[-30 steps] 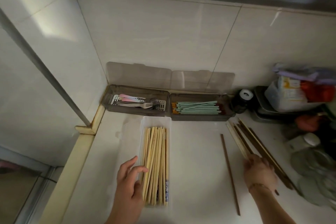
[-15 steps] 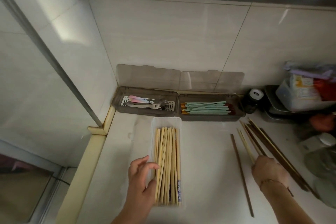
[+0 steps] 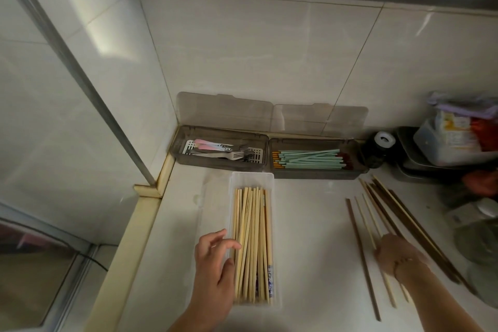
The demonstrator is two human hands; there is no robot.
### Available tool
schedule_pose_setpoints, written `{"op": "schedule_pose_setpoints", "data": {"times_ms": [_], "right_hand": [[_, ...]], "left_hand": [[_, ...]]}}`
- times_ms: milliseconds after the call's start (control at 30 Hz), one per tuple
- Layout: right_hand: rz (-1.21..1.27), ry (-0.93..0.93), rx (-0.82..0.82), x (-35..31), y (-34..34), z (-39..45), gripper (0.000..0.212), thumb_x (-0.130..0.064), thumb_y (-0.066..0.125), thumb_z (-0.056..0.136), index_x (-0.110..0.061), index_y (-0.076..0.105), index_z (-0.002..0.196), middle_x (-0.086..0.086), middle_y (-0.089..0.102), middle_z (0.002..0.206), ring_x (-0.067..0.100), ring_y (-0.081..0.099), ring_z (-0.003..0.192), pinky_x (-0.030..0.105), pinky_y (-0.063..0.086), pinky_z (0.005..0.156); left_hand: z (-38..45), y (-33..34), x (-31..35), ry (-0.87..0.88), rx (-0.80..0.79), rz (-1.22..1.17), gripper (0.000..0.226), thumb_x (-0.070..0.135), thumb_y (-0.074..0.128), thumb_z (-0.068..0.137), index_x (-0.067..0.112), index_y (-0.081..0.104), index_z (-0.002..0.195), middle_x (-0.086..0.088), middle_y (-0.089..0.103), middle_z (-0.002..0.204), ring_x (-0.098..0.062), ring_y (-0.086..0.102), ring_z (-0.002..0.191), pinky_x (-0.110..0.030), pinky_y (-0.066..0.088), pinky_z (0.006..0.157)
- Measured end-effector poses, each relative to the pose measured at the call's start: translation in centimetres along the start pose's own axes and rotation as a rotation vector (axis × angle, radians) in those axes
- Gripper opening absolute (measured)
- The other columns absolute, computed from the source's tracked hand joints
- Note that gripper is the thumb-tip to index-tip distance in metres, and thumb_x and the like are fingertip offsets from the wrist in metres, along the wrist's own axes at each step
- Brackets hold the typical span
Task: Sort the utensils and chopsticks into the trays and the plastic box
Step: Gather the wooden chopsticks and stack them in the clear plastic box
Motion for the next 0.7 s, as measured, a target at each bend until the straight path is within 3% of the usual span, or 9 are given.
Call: {"op": "schedule_pose_setpoints", "data": {"times_ms": [67, 133, 233, 300, 367, 433, 567, 700], "right_hand": [[-0.057, -0.017, 0.01, -0.8, -1.0, -0.8, 0.023, -0.042, 0.046, 0.095, -0.022, 0.057, 0.1, -0.005, 0.06, 0.086, 0.011, 0.06, 0.079, 0.032, 0.053, 0.08], [0.004, -0.07, 0.082, -2.4, -2.9, -1.9, 0.02, -0.042, 0.047, 0.094, -0.026, 0.057, 0.089, -0.007, 0.06, 0.079, 0.009, 0.059, 0.071, 0.029, 0.054, 0.071], [0.415, -0.344, 0.181, -6.7, -5.2, -4.6, 0.015, -0.027, 0.058, 0.091, -0.027, 0.057, 0.076, -0.007, 0.061, 0.068, 0.004, 0.057, 0.059, 0.015, 0.047, 0.054], [0.699, -0.505, 0.147, -10.2, -6.0, -7.3, 0.009, -0.018, 0.062, 0.089, -0.026, 0.058, 0.087, -0.003, 0.066, 0.066, 0.005, 0.059, 0.054, 0.013, 0.044, 0.047], [0.829, -0.627, 0.091, -13.5, -5.5, -9.6, 0.027, -0.013, 0.06, 0.088, -0.031, 0.047, 0.104, 0.002, 0.069, 0.069, 0.007, 0.06, 0.052, 0.017, 0.047, 0.046], [0.754, -0.761, 0.156, -16.3, -4.4, -11.0, 0.032, -0.007, 0.056, 0.089, -0.03, 0.049, 0.109, 0.004, 0.066, 0.067, 0.01, 0.061, 0.056, 0.022, 0.052, 0.052], [0.526, -0.921, 0.164, -20.4, -2.0, -11.9, 0.021, -0.007, 0.046, 0.091, -0.013, 0.066, 0.096, 0.0, 0.067, 0.087, 0.012, 0.062, 0.079, 0.024, 0.051, 0.077], [0.207, -0.871, 0.034, -22.9, 0.4, -11.1, 0.02, -0.009, 0.041, 0.092, -0.01, 0.06, 0.097, 0.01, 0.064, 0.096, 0.026, 0.061, 0.089, 0.029, 0.047, 0.072]], "left_hand": [[0.0, 0.1, 0.1, -0.009, 0.002, -0.007, 0.038, -0.006, 0.05, 0.082, 0.027, 0.063, 0.097, 0.014, 0.038, 0.124, -0.004, 0.035, 0.128, -0.019, 0.024, 0.103], [0.0, 0.1, 0.0, -0.011, 0.0, -0.009, 0.045, -0.013, 0.052, 0.081, 0.028, 0.063, 0.097, 0.014, 0.038, 0.124, -0.005, 0.035, 0.128, -0.019, 0.024, 0.103], [0.1, 0.2, -0.1, -0.016, 0.0, 0.004, 0.047, -0.012, 0.053, 0.081, 0.031, 0.061, 0.096, 0.014, 0.038, 0.124, -0.004, 0.035, 0.128, -0.019, 0.024, 0.102], [0.1, 0.1, 0.0, -0.023, -0.002, -0.004, 0.041, -0.002, 0.048, 0.08, 0.033, 0.061, 0.096, 0.015, 0.038, 0.124, -0.004, 0.035, 0.127, -0.018, 0.024, 0.102], [0.1, 0.1, 0.1, -0.025, -0.004, -0.015, 0.04, 0.003, 0.045, 0.077, 0.035, 0.06, 0.097, 0.015, 0.038, 0.123, -0.007, 0.037, 0.127, -0.019, 0.026, 0.102], [0.1, 0.1, 0.1, -0.019, -0.001, -0.025, 0.041, 0.004, 0.045, 0.076, 0.036, 0.057, 0.099, 0.017, 0.038, 0.122, -0.009, 0.038, 0.127, -0.02, 0.027, 0.102], [0.2, 0.1, -0.1, -0.031, 0.012, -0.028, 0.044, 0.003, 0.046, 0.072, 0.034, 0.049, 0.104, 0.023, 0.036, 0.119, -0.008, 0.041, 0.122, -0.018, 0.027, 0.101], [0.3, 0.2, -0.3, -0.05, 0.01, -0.045, 0.048, 0.002, 0.046, 0.069, 0.032, 0.046, 0.106, 0.026, 0.035, 0.119, -0.008, 0.04, 0.122, -0.018, 0.027, 0.101]]}}
Point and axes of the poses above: each hand's wrist, its own z-axis towards the middle knuckle, its own y-axis out of the palm, x = y × z, the point moved 3 cm from there along z, towards the middle knuckle
